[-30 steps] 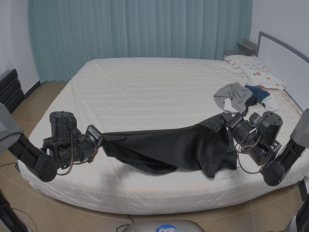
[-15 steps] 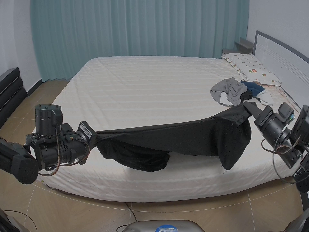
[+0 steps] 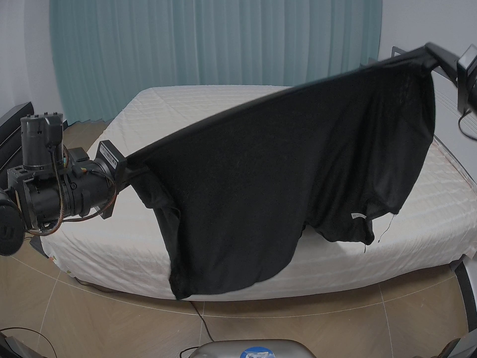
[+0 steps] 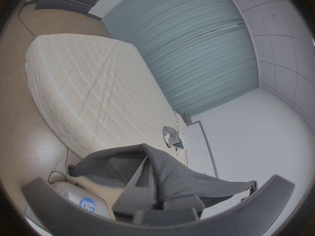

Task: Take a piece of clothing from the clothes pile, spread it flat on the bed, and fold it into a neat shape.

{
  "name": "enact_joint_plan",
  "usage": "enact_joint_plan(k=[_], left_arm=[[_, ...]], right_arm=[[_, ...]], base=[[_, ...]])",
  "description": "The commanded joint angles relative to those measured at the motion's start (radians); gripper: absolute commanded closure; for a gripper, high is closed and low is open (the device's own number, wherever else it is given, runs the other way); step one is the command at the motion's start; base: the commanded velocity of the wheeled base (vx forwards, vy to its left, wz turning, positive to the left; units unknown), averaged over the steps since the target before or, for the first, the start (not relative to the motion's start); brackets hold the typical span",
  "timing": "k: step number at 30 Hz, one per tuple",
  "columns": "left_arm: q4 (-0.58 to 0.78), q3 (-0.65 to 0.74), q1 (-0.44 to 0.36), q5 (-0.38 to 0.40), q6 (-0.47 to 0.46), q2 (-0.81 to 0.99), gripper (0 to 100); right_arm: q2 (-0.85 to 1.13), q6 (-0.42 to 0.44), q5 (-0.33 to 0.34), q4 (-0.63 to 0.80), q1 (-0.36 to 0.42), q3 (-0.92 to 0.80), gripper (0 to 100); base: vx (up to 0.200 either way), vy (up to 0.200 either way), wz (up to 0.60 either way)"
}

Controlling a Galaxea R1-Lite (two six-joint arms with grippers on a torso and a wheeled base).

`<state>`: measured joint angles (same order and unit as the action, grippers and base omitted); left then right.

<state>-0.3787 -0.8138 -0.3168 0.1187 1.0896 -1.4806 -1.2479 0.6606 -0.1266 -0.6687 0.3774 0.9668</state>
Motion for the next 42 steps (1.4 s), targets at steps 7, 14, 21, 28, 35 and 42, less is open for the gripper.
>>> enact_joint_plan(k=[7, 14, 21, 28, 35, 42], left_arm=[[0.112, -0.209, 0.021, -0.010, -0.025, -0.090, 100], [0.104, -0.280, 0.018, -0.004, -0.019, -0.214, 100], [0.101, -0.367, 0.019, -0.008, -0.017, -0.371, 100], [0.096, -0.519, 0.021, -0.014, -0.014, -0.549, 100], [0.100, -0.677, 0.012, -0.017, -0.008, -0.721, 100], [0.098, -0.780, 0.013, -0.021, -0.002, -0.853, 100]], right_arm=[[-0.237, 0.001, -0.005, 0.164, -0.180, 0.300, 100], [-0.421, 0.022, -0.010, 0.060, -0.224, 0.325, 100], [-0.581, 0.011, -0.019, -0.071, -0.238, 0.392, 100], [-0.676, 0.008, -0.018, -0.091, -0.246, 0.448, 100], [-0.783, 0.002, -0.027, -0.198, -0.241, 0.444, 100], [-0.930, 0.001, -0.054, -0.270, -0.218, 0.460, 100]], base=[[0.000, 0.000, 0.00], [0.171, 0.000, 0.00], [0.200, 0.000, 0.00], [0.200, 0.000, 0.00], [0.200, 0.000, 0.00], [0.000, 0.000, 0.00]])
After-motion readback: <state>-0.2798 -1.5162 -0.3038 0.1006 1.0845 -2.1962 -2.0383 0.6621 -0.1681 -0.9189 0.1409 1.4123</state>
